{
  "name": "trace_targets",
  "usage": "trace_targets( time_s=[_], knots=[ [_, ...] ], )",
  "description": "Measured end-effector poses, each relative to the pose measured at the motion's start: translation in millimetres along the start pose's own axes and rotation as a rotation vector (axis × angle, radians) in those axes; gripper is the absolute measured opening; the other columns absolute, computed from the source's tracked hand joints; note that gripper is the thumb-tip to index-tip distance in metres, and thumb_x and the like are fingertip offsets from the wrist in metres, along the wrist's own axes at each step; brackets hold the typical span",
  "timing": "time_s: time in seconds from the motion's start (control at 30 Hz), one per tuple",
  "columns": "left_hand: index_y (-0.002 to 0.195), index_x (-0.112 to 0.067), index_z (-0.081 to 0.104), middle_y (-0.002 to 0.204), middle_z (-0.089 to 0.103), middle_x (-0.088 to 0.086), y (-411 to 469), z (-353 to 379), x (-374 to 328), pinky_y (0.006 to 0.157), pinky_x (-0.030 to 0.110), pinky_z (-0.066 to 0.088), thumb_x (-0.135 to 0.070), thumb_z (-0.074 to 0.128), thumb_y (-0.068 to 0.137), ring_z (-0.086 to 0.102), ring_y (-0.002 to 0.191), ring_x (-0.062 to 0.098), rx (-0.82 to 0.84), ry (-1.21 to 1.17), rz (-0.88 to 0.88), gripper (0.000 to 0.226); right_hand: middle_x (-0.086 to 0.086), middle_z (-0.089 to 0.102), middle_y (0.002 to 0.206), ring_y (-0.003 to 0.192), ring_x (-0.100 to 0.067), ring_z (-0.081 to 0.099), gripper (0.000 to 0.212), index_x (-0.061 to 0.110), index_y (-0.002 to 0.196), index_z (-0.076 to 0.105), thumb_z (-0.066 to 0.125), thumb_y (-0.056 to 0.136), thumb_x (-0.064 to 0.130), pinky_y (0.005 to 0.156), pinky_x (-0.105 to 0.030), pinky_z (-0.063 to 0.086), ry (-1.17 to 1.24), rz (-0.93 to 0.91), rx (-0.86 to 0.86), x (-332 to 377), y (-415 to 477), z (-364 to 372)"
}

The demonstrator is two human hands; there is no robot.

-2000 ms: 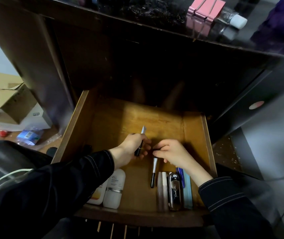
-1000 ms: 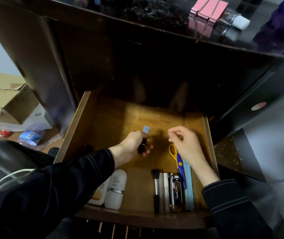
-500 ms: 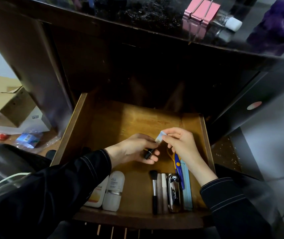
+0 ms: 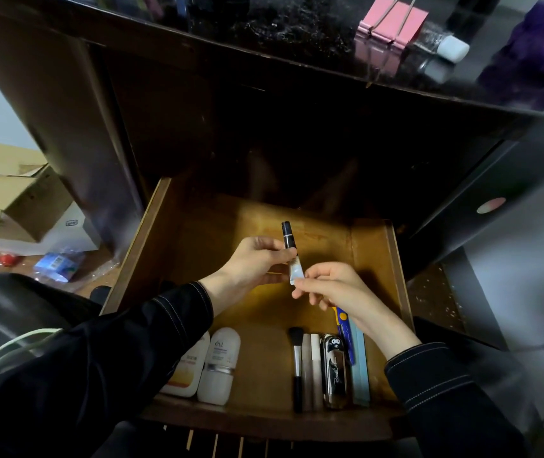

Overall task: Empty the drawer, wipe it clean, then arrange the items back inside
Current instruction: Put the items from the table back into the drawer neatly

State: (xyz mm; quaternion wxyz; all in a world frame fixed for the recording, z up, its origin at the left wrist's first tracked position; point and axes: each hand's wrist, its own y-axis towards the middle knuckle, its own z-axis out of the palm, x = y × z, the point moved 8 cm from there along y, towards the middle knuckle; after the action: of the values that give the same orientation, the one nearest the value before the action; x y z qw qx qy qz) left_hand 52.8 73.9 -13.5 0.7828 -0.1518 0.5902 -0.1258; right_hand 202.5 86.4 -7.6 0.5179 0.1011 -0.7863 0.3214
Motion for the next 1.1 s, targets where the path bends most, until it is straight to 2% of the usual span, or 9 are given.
trace_targets(
  time_s=[0.07,0.17,0.3,0.43,0.53,0.67,0.8,0.93,1.1],
  knots=[
    [0.097,0.001,0.067,0.089,0.072,0.013,-1,-2,-3,0.077,0.036,0.061,-0.012,0.07,0.092,0.072,0.08,0.023,-0.032,0.084,0.034,0.015,0.001,0.078,0.095,0.068,-0.009,0.061,0.016,0.017,0.099,0.076,0.066,0.096,0.03,0.054,-0.02,0.048,-0.015,-0.015,-0.015,1,0,-1],
    [0.101,0.004,0.068,0.087,0.069,0.012,-2,0,-6,0.079,0.04,0.06,-0.013,0.07,0.092,0.069,0.079,0.022,-0.039,0.26,0.065,0.019,0.005,0.077,0.095,0.067,-0.011,0.062,0.017,0.024,0.108,0.072,0.061,0.099,0.033,0.053,-0.019,0.049,0.006,-0.071,-0.203,4,-1,-18],
    [0.101,0.002,0.071,0.085,0.071,0.008,-5,16,5,0.065,0.028,0.055,-0.013,0.072,0.09,0.066,0.075,0.017,0.086,0.446,0.022,0.019,0.005,0.074,0.093,0.065,-0.008,0.063,0.023,0.026,0.119,0.068,0.065,0.097,0.027,0.054,-0.019,0.051,0.049,-0.173,-0.36,11,-7,-35],
    [0.095,-0.002,0.074,0.078,0.072,0.004,-6,23,16,0.06,0.024,0.055,-0.015,0.075,0.088,0.063,0.065,0.012,0.16,0.483,0.017,0.015,0.003,0.074,0.091,0.059,-0.003,0.062,0.019,0.026,0.109,0.072,0.071,0.093,0.016,0.053,-0.02,0.05,-0.017,-0.199,-0.325,17,-6,-28],
    [0.093,-0.002,0.075,0.077,0.072,0.008,-2,21,15,0.059,0.027,0.055,-0.021,0.076,0.088,0.063,0.065,0.019,0.161,0.513,0.025,0.02,0.004,0.074,0.087,0.057,-0.002,0.061,0.018,0.029,0.104,0.072,0.071,0.092,0.015,0.053,-0.019,0.05,0.01,-0.206,-0.365,16,-7,-31],
    [0.099,-0.011,0.074,0.088,0.073,0.006,4,7,9,0.066,0.028,0.052,-0.033,0.077,0.084,0.066,0.076,0.017,0.12,0.905,0.09,0.027,0.005,0.074,0.092,0.061,-0.002,0.063,0.017,0.032,0.099,0.071,0.071,0.092,0.017,0.057,-0.017,0.051,0.017,-0.165,-0.452,7,-7,-41],
    [0.124,-0.02,0.06,0.121,0.053,0.004,2,-8,10,0.085,0.035,0.05,-0.019,0.063,0.088,0.048,0.113,0.028,0.058,1.553,0.16,0.036,0.001,0.073,0.098,0.069,-0.002,0.065,0.015,0.027,0.099,0.072,0.072,0.091,0.014,0.059,-0.014,0.049,-0.091,-0.091,-0.339,-1,4,-25],
    [0.128,-0.02,0.056,0.127,0.043,0.007,0,-10,16,0.085,0.038,0.05,-0.014,0.06,0.087,0.042,0.115,0.031,0.028,1.614,0.118,0.042,0.002,0.075,0.094,0.071,-0.008,0.067,0.013,0.028,0.098,0.072,0.074,0.089,0.019,0.064,-0.02,0.052,-0.228,-0.018,-0.164,-13,14,6],
    [0.125,-0.018,0.055,0.125,0.042,0.008,-1,-10,18,0.084,0.039,0.051,-0.011,0.057,0.086,0.042,0.113,0.03,-0.003,1.619,0.127,0.041,0.004,0.074,0.092,0.086,-0.008,0.069,0.015,0.031,0.094,0.07,0.076,0.087,0.019,0.079,-0.028,0.055,-0.356,0.027,-0.098,-26,20,15]
  ],
)
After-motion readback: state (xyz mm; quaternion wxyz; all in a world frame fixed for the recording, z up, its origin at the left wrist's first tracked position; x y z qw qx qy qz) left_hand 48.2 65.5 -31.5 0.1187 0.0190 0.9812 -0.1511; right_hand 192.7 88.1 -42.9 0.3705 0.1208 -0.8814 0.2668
